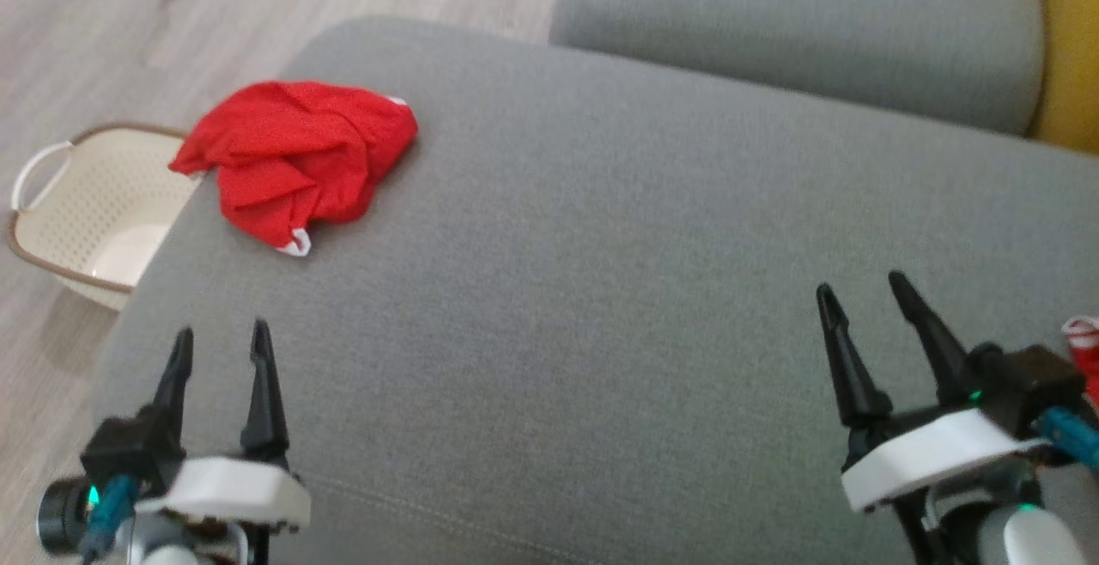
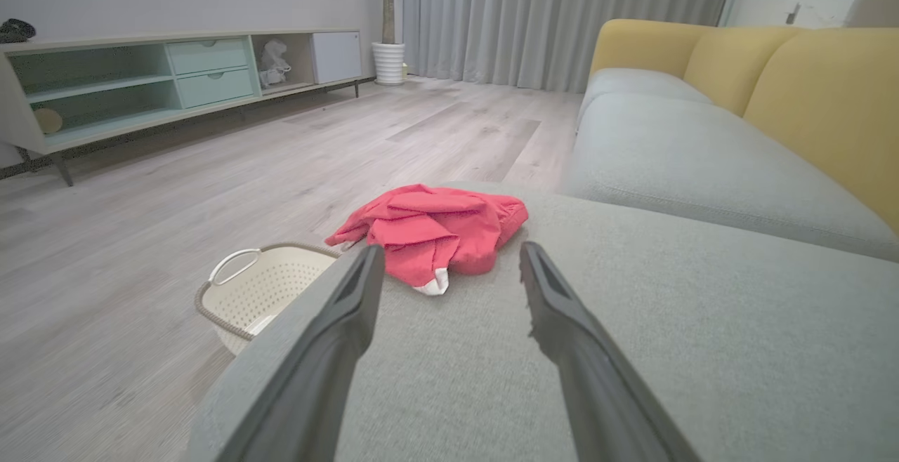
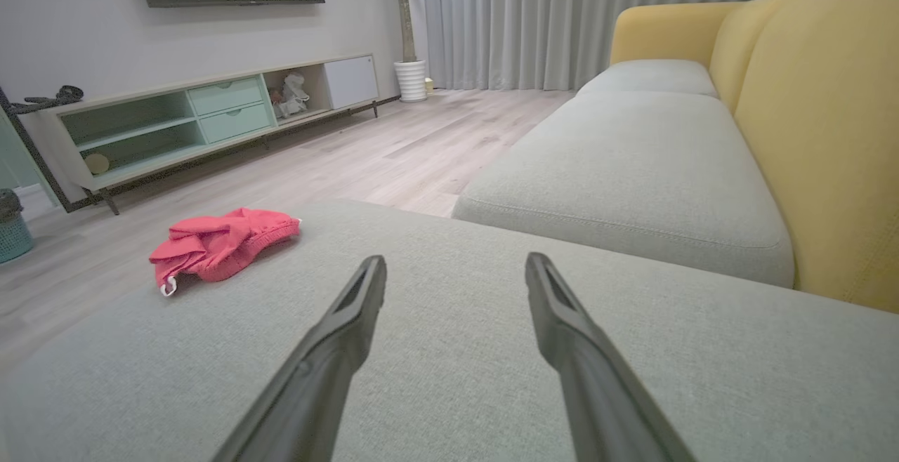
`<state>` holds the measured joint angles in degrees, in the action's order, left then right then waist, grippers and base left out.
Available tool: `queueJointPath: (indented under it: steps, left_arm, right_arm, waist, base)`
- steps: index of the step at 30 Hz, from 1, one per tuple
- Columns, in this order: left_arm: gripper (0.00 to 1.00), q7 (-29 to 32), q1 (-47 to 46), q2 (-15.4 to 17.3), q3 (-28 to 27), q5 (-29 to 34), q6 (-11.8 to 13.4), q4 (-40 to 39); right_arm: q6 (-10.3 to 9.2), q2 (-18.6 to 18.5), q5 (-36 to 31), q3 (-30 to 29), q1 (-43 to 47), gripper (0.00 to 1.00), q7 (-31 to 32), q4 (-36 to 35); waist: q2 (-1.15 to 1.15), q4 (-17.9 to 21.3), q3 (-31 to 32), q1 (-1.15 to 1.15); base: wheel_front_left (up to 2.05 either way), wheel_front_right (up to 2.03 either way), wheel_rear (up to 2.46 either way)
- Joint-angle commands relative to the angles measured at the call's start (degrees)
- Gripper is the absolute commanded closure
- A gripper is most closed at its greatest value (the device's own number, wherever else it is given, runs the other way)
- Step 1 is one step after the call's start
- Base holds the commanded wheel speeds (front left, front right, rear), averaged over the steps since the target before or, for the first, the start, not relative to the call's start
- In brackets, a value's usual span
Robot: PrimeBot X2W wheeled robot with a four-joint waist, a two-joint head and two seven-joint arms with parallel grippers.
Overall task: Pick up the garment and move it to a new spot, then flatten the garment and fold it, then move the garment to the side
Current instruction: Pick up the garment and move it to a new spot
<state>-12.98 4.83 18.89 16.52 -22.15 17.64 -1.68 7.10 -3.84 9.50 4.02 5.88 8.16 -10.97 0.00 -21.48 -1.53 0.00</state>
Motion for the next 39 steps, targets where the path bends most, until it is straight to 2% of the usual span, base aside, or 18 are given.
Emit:
queueJointPath:
  steps: [1, 5, 10, 19, 27, 28, 29, 30, 33, 39]
  left_arm:
    - [0.00, -0.8, -4.9, 0.4, -2.6, 0.0, -0.1, -2.0]
    - [0.00, -1.5, -9.2, -1.3, -3.8, -0.9, -1.1, -0.7]
    - [0.00, -1.9, -17.8, -2.5, -5.8, -2.6, -4.6, 7.0]
    - [0.00, -2.0, -33.7, -1.2, -10.0, -6.5, -12.5, 34.6]
    - [0.00, -1.7, -43.9, 0.0, -11.7, -9.0, -16.8, 56.4]
    - [0.25, -1.7, -44.7, 0.0, -11.8, -9.3, -17.1, 58.3]
    - [0.69, -1.8, -45.4, 0.2, -11.8, -9.4, -17.5, 59.8]
    - [1.00, -1.8, -45.9, 0.5, -11.8, -9.3, -17.9, 61.2]
    - [1.00, -2.0, -47.0, 0.8, -11.8, -8.4, -18.1, 61.8]
    - [1.00, -2.0, -43.6, 1.1, -14.7, -4.1, -16.3, 50.4]
  right_arm:
    - [0.39, -1.2, -0.5, 1.3, -3.7, 0.00, 0.2, -2.7]
    - [0.39, -2.6, -1.0, 0.9, -5.9, 0.00, 1.9, -4.9]
    - [0.39, -4.3, -1.4, 0.4, -8.6, 0.00, 3.8, -7.5]
    - [0.39, -6.7, -1.3, 0.7, -11.7, 0.00, 5.4, -9.5]
    - [0.39, -7.4, -0.6, 1.0, -13.3, 0.00, 5.5, -9.3]
    - [0.39, -7.4, -0.6, 0.9, -13.4, 0.00, 5.5, -9.2]
    - [0.39, -7.4, -0.5, 0.9, -13.4, 0.00, 5.5, -9.2]
    - [0.39, -7.3, -0.5, 0.7, -13.4, 0.00, 5.4, -9.1]
    - [0.39, -7.4, -1.0, 0.6, -13.3, 0.00, 4.4, -9.1]
    - [0.39, -6.5, -1.1, -0.5, -12.7, 0.00, 3.0, -8.3]
  waist:
    - [0.00, 0.9, -2.4, 0.00]
    - [0.00, 2.2, -8.1, 0.00]
    - [0.00, 3.8, -14.9, 0.00]
    - [0.00, 6.4, -22.0, 0.00]
    - [0.00, 7.8, -23.6, 0.00]
    - [0.00, 7.8, -23.6, 0.00]
    - [0.00, 7.9, -23.6, 0.00]
    - [0.00, 8.0, -23.5, 0.00]
    - [0.00, 7.9, -22.7, 0.00]
    - [0.00, 7.1, -20.1, 0.00]
  base:
    - [0.00, 0.00, 0.00]
    - [0.00, 0.00, 0.00]
    - [0.00, 0.00, 0.00]
    - [0.00, 0.00, 0.00]
    - [0.00, 0.00, 0.00]
    - [0.00, 0.00, 0.00]
    - [0.00, 0.00, 0.00]
    - [0.00, 0.00, 0.00]
    - [0.00, 0.00, 0.00]
    - [0.00, 0.00, 0.00]
